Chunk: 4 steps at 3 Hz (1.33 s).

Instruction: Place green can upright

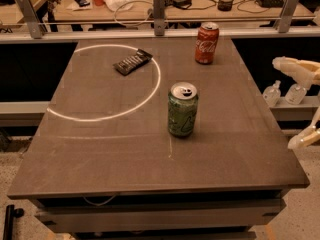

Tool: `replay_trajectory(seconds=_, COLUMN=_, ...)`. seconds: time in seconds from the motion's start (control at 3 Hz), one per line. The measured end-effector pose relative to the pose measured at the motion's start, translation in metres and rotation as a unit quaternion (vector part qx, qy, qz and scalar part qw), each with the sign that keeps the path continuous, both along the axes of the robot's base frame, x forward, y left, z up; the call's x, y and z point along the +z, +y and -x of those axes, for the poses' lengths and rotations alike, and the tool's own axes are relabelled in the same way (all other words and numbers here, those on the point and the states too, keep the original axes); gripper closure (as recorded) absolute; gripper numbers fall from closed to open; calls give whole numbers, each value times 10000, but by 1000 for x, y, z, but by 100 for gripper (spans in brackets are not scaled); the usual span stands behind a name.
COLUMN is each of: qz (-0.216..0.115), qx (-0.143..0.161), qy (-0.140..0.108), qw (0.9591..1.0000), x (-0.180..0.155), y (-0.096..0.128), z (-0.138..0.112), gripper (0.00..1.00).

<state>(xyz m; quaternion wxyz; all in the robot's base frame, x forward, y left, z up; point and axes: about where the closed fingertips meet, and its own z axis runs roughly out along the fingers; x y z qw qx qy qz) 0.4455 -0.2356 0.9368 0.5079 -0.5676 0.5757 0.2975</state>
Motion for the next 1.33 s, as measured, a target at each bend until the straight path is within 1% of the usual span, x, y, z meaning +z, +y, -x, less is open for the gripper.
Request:
replay_trajectory(seconds=0.33, qz=-314, qx=-38, qy=-15, qw=9995, x=5, y=10, z=5, gripper=0)
replay_trajectory(seconds=0.67, qz=-314, qx=-38, qy=-15, qw=9995, x=5, y=10, z=5, gripper=0)
replay_trajectory(seconds=1.0, qz=-357, qx=-82, qy=96, qw=9993, x=-10, y=27, z=2, gripper=0)
replay_trajectory(seconds=1.33, qz=-468, qx=-244, qy=267, qw=9983, x=-31, y=53, z=-2, gripper=0)
